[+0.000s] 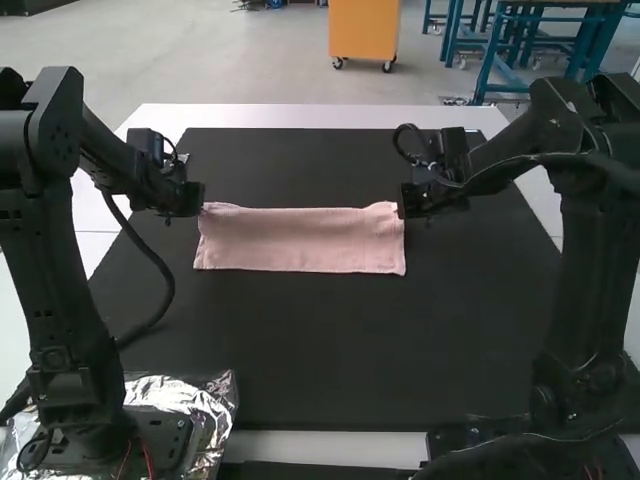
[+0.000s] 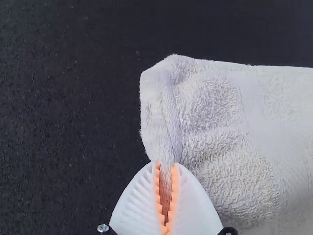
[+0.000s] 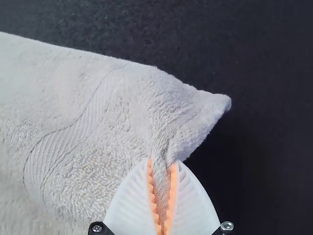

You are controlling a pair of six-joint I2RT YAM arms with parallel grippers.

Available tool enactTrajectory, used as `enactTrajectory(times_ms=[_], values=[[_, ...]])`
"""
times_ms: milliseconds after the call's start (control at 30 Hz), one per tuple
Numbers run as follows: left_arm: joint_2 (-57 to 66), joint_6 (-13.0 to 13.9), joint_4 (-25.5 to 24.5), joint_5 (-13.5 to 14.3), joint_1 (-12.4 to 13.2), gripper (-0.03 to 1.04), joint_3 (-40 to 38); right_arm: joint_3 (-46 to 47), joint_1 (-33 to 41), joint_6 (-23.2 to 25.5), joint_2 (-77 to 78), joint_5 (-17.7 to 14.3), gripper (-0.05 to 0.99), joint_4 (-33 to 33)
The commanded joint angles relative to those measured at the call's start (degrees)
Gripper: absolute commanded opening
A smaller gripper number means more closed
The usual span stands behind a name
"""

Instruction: Fold the towel.

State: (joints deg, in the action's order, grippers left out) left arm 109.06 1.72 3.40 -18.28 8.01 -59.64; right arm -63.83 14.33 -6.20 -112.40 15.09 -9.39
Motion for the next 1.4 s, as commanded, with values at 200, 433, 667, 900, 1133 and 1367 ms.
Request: enactTrajectory(times_ms=[200,433,667,900,1133,1367], values=[[-9.8,1.2,1.3,-0.3,0.4,0.02,7.6,6.4,-1.1,2.3,9.4,2.0,-0.02,1.0],[-14.3,1.2,1.3,-0.2,0.4,0.02,12.5,12.4,-1.1,2.4,13.8,2.3,-0.02,1.0],[-16.9,1.2,1.9,0.0,0.6,0.02,17.3,18.0,-0.9,2.8,15.4,2.4,-0.02,1.0],[-19.8,0.6,7.8,1.1,0.4,0.02,24.6,23.8,-0.6,3.7,14.8,2.0,-0.02,-2.7],[-19.7,0.3,12.9,1.7,0.3,0.79,29.5,23.8,-1.1,4.9,13.0,1.3,0.74,-2.9],[-20.2,-2.0,14.8,1.3,1.8,0.97,29.1,21.4,-0.5,5.2,16.8,1.4,0.90,-0.3]])
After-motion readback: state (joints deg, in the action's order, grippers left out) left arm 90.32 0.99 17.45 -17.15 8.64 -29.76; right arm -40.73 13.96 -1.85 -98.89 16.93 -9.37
